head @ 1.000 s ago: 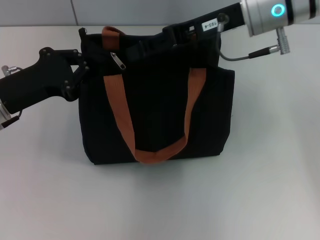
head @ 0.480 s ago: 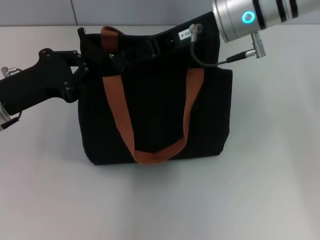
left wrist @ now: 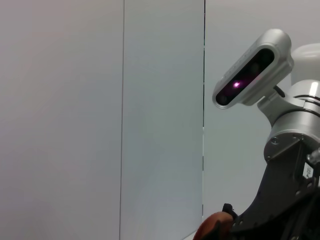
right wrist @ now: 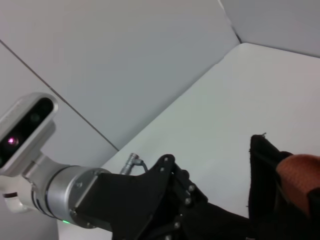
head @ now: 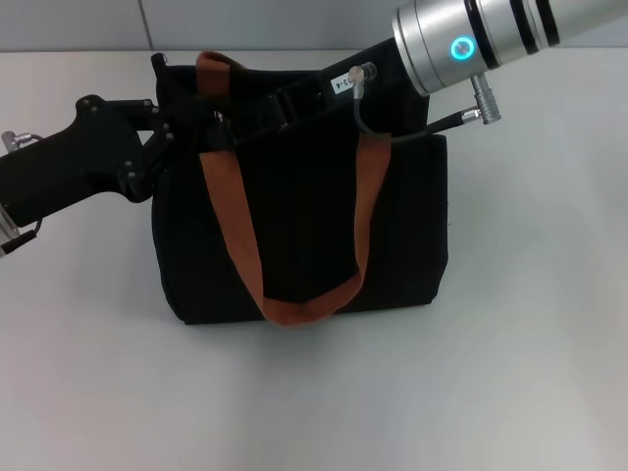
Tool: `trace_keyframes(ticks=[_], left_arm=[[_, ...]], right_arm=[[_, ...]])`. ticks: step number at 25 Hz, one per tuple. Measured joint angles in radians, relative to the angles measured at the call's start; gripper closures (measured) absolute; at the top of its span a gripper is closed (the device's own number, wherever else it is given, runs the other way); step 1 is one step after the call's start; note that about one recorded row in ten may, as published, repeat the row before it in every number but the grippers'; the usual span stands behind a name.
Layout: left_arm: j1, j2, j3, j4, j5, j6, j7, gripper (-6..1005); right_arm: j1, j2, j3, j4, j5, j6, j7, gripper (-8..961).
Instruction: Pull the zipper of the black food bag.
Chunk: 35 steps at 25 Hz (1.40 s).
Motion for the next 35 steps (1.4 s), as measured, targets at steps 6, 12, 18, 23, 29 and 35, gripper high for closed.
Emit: trace_keyframes(ticks=[6, 12, 18, 23, 29, 35], left_arm=[[0.0, 0.003, 0.0, 0.0, 0.0, 0.001, -0.001, 952], [0.005, 0.004, 0.0, 0.0, -0.006, 0.001, -0.001, 949], [0.006, 0.004, 0.0, 0.0, -0.009, 0.002, -0.001, 946], [0.005, 0.004, 0.0, 0.0, -0.009, 0.005, -0.001, 944], [0.005, 0.004, 0.0, 0.0, -0.011, 0.018, -0.001, 941], [0.001, 0.002, 0.0, 0.0, -0.012, 0.021, -0.001, 938]], right_arm=[[-0.02, 0.001, 0.0, -0.029, -0.007, 0.006, -0.001, 606], [-0.051, 0.0, 0.009, -0.095, -0.004, -0.025, -0.001, 618], [-0.051, 0.0, 0.009, -0.102, -0.006, -0.029, -0.001, 631], [-0.051, 0.0, 0.004, -0.098, -0.007, -0.025, -0.001, 641], [-0.05, 0.002, 0.002, -0.097, -0.011, -0.015, 0.005, 654], [-0.039, 0.015, -0.026, -0.097, -0.019, -0.014, 0.006, 666]])
